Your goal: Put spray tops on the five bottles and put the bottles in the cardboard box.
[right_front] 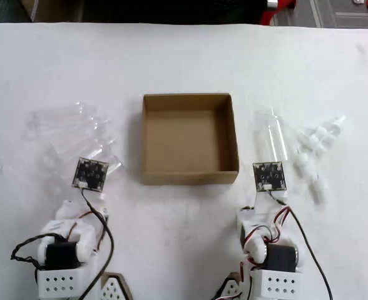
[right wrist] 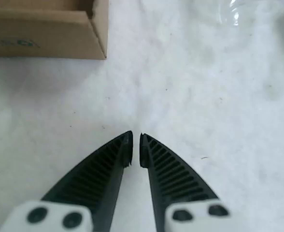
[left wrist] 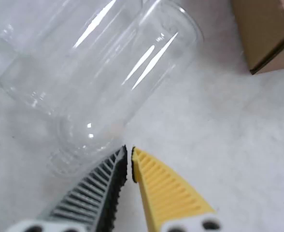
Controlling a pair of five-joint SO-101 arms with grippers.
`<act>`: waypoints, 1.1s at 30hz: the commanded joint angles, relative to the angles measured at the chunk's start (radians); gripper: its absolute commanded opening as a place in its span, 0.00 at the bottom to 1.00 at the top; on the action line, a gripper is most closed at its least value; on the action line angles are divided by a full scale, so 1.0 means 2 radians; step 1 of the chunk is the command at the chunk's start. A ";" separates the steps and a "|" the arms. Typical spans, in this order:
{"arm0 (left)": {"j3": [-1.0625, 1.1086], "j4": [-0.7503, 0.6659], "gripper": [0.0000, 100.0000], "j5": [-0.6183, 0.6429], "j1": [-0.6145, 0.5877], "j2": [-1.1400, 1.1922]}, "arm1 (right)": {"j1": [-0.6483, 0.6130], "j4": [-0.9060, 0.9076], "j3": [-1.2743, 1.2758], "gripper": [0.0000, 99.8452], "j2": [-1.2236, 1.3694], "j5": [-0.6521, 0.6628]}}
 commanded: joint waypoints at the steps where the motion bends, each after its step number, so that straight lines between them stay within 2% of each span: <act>1: 0.000 0.003 0.02 -0.002 0.004 -0.004 | 0.004 0.003 0.005 0.02 -0.003 -0.002; 33: -0.015 0.002 0.02 -0.005 0.002 -0.004 | 0.003 0.003 0.005 0.02 -0.003 -0.002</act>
